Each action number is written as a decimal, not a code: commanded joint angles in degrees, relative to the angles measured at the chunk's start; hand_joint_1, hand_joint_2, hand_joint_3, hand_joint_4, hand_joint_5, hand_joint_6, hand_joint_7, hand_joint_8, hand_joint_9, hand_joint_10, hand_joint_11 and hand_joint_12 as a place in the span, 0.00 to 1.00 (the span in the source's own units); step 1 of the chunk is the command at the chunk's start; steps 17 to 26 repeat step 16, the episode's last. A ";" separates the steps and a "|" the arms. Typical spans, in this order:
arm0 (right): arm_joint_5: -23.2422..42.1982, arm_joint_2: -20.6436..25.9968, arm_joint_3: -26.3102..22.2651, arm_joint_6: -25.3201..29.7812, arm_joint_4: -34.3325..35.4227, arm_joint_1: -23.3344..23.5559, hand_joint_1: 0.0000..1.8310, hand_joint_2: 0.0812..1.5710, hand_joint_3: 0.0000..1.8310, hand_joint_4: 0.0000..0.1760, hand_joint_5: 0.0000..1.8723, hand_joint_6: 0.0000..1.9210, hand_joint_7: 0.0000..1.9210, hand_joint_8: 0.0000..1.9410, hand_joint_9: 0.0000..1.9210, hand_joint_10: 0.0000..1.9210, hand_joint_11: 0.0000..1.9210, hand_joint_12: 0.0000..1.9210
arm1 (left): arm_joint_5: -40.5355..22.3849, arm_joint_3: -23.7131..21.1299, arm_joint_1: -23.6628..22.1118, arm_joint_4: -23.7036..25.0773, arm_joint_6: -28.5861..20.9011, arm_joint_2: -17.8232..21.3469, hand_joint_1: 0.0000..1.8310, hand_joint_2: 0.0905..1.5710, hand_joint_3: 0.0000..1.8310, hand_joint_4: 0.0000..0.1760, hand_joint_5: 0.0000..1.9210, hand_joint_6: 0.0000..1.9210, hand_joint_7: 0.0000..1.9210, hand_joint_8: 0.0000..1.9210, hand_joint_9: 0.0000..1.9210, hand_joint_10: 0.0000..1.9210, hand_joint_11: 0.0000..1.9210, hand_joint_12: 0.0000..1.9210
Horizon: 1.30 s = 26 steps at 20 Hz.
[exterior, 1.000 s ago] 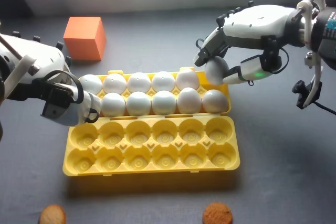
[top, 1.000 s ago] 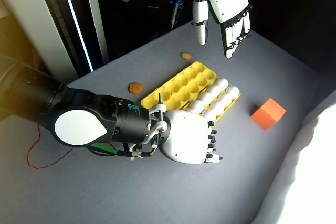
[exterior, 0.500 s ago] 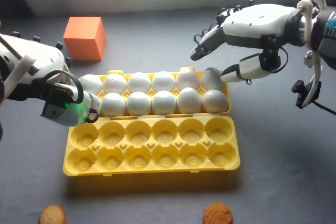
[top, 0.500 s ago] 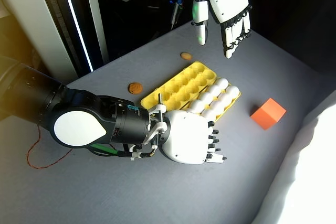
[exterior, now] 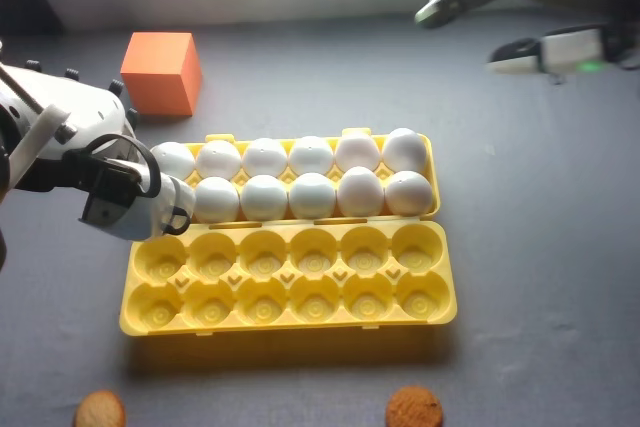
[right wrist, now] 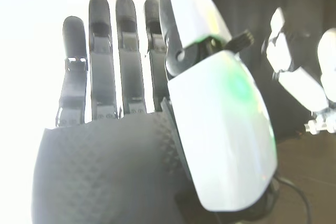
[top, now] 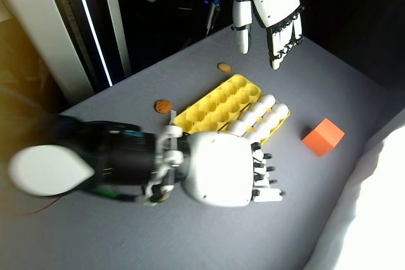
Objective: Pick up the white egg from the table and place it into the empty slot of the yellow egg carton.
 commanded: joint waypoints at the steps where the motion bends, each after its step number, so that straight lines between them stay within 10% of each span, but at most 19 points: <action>1: 6.75 1.46 -0.93 0.13 -0.87 0.28 0.60 0.75 0.00 0.00 0.32 0.00 0.32 0.00 0.26 0.11 0.02 0.70 | 0.37 -0.15 -0.74 4.77 0.23 0.60 0.00 0.85 0.00 0.00 0.24 0.00 0.30 0.00 0.32 0.00 0.17 0.40; 11: 13.12 20.17 -17.53 -2.26 -6.56 -6.93 0.64 0.72 0.00 0.00 0.34 0.02 0.37 0.02 0.32 0.13 0.06 0.72 | 0.36 -0.13 -0.90 4.58 0.41 0.59 0.00 0.86 0.00 0.00 0.24 0.00 0.29 0.00 0.32 0.00 0.17 0.40; 26: 13.18 20.41 -20.10 -2.75 -13.74 -8.87 0.64 0.72 0.00 0.00 0.38 0.02 0.41 0.02 0.33 0.18 0.06 0.74 | 0.37 -0.13 -0.92 4.58 0.40 0.59 0.00 0.86 0.00 0.00 0.24 0.00 0.29 0.00 0.32 0.00 0.17 0.40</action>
